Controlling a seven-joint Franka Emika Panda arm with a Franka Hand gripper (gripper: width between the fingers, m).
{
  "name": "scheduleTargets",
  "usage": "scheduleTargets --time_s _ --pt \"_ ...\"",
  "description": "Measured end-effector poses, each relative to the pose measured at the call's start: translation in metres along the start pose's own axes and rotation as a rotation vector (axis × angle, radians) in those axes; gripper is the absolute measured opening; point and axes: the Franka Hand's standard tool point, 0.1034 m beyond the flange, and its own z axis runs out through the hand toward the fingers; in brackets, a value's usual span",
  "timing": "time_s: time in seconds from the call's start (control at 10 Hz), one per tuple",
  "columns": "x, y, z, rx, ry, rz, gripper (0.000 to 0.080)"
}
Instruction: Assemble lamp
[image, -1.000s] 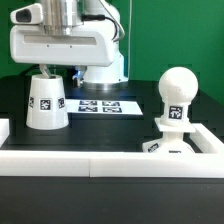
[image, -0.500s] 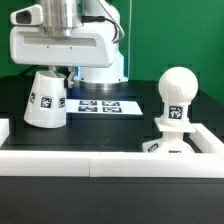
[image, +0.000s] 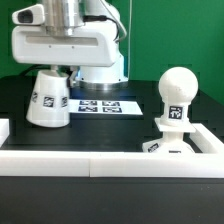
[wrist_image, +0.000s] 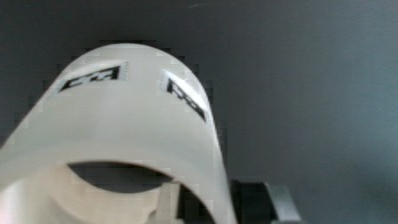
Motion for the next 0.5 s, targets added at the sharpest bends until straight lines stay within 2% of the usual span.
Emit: scheduleTargets --time_s 0.1,0.2,0.5 --pt "-0.003 -0.017 -0.017 0.059 -0.007 0.029 0.0044" --pt "0.000 -0.030 -0.026 0.067 0.005 0.064 0.0044" --pt "0.014 -0.086 -0.056 0.095 0.034 0.105 0.0044"
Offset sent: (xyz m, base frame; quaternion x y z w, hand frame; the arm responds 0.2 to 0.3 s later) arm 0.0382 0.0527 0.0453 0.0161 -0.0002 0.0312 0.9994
